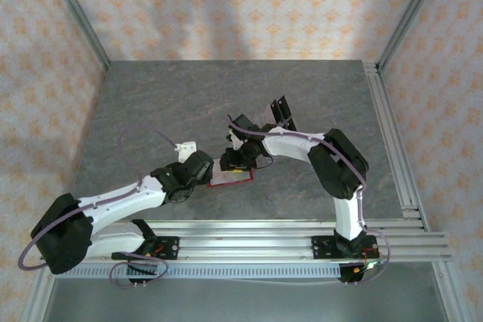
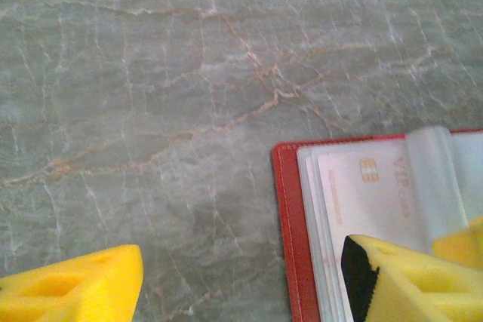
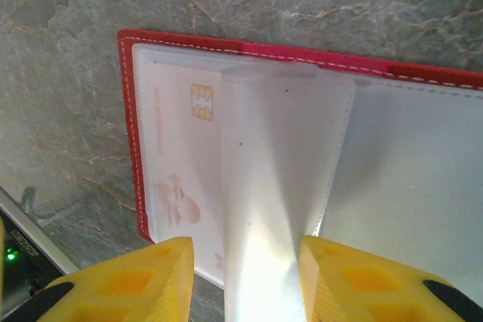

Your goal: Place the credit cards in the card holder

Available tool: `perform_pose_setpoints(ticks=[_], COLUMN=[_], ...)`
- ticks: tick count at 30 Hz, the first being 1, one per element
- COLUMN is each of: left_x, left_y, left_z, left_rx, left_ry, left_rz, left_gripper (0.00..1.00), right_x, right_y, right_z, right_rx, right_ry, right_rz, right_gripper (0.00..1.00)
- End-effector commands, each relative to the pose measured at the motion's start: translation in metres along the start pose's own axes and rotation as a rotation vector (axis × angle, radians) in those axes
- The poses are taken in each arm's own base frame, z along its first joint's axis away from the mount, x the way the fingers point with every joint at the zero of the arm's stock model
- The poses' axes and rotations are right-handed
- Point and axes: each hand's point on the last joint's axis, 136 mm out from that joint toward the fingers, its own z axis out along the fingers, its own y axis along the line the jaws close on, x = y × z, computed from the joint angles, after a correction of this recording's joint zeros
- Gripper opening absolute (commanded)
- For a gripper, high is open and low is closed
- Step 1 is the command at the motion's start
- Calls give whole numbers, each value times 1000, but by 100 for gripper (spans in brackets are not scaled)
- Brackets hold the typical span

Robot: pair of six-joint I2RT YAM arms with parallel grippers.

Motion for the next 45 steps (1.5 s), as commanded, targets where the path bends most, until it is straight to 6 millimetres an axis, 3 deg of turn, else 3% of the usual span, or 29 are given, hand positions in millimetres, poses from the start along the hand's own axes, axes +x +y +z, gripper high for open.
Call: perform_pose_setpoints(ticks=[1, 8, 20, 32, 45], left_x=[17, 41, 57, 53, 42], left_y=[-2, -23, -48, -61, -62], left_z=[-5, -6, 3, 15, 9], left_rx=[44, 152, 204, 175, 169], left_ry=[33, 36, 30, -2, -81], left_rz=[65, 125, 188, 190, 138], left_gripper=[71, 71, 71, 71, 71], right_x=[-10, -9, -10, -10, -11], right_y=[12, 11, 14, 14, 17], right_z=[1, 4, 6, 7, 7], right_rx=[-25, -22, -31, -33, -42], right_ry=[-25, -25, -23, -19, -16], right_rz=[-2, 4, 2, 1, -3], right_gripper=[41, 41, 41, 41, 41])
